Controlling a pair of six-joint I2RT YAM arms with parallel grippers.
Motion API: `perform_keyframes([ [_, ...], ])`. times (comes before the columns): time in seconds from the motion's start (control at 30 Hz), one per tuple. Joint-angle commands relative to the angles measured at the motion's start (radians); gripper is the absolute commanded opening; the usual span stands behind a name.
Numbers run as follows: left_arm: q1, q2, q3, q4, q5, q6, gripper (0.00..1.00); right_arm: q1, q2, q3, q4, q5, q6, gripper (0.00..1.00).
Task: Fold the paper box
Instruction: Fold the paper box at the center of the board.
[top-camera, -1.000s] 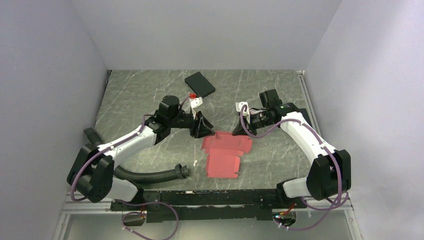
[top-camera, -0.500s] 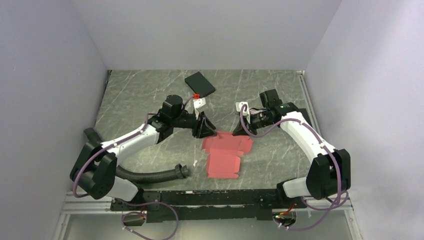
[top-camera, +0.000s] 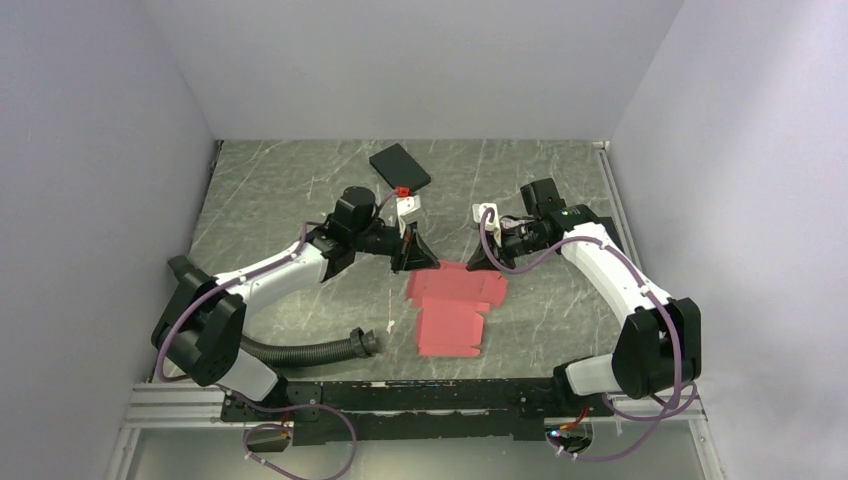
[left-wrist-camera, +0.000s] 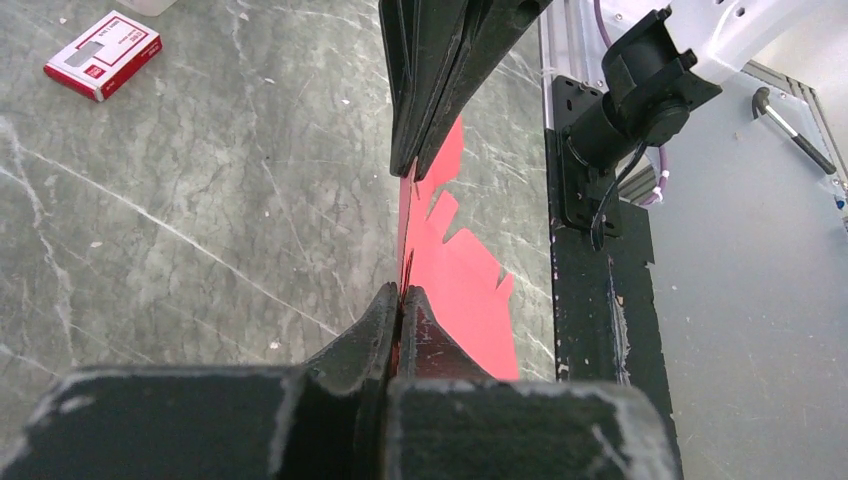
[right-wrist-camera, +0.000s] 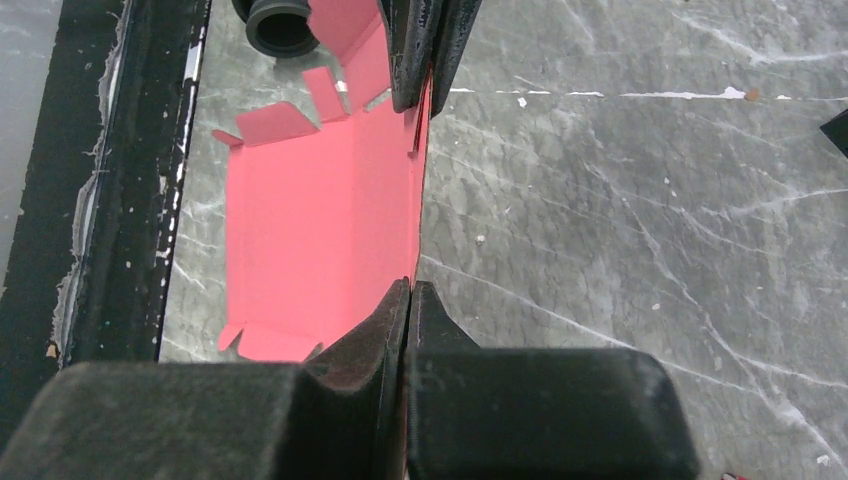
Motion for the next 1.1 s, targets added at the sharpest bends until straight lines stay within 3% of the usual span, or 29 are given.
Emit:
perform_keyframes([
  [0.0, -0.006, -0.001, 0.040, 0.029, -0.025, 0.007, 0.00, 0.008, -0.002, 0.014, 0.003, -0.071, -0.010, 0.00],
  [0.13, -0.006, -0.035, 0.010, 0.071, -0.074, -0.014, 0.00, 0.009, -0.003, 0.015, 0.017, -0.056, 0.010, 0.00],
  [0.17, -0.006, -0.042, 0.009, 0.070, -0.094, -0.024, 0.04, 0.009, -0.004, 0.015, 0.021, -0.052, 0.015, 0.00],
  [0.23, -0.006, -0.065, 0.005, 0.067, -0.149, -0.049, 0.21, 0.009, -0.003, 0.018, 0.024, -0.042, 0.024, 0.00],
  [0.33, 0.007, -0.143, -0.032, 0.069, -0.263, -0.094, 0.40, 0.005, -0.002, 0.029, 0.010, -0.036, 0.019, 0.00],
  [0.53, 0.099, -0.473, -0.233, 0.072, -0.525, -0.271, 0.78, -0.024, -0.022, 0.049, -0.026, -0.054, -0.002, 0.00],
  [0.63, 0.124, -0.635, -0.364, 0.088, -0.614, -0.352, 0.91, -0.055, -0.047, 0.060, -0.030, -0.078, 0.009, 0.00],
  [0.83, 0.131, -0.755, -0.585, 0.253, -0.659, -0.483, 0.93, -0.155, -0.108, 0.086, -0.016, -0.165, 0.066, 0.00],
  [1.07, 0.131, -0.521, -0.657, 0.604, -0.518, -0.511, 0.82, -0.235, -0.163, 0.077, 0.048, -0.299, 0.173, 0.00],
])
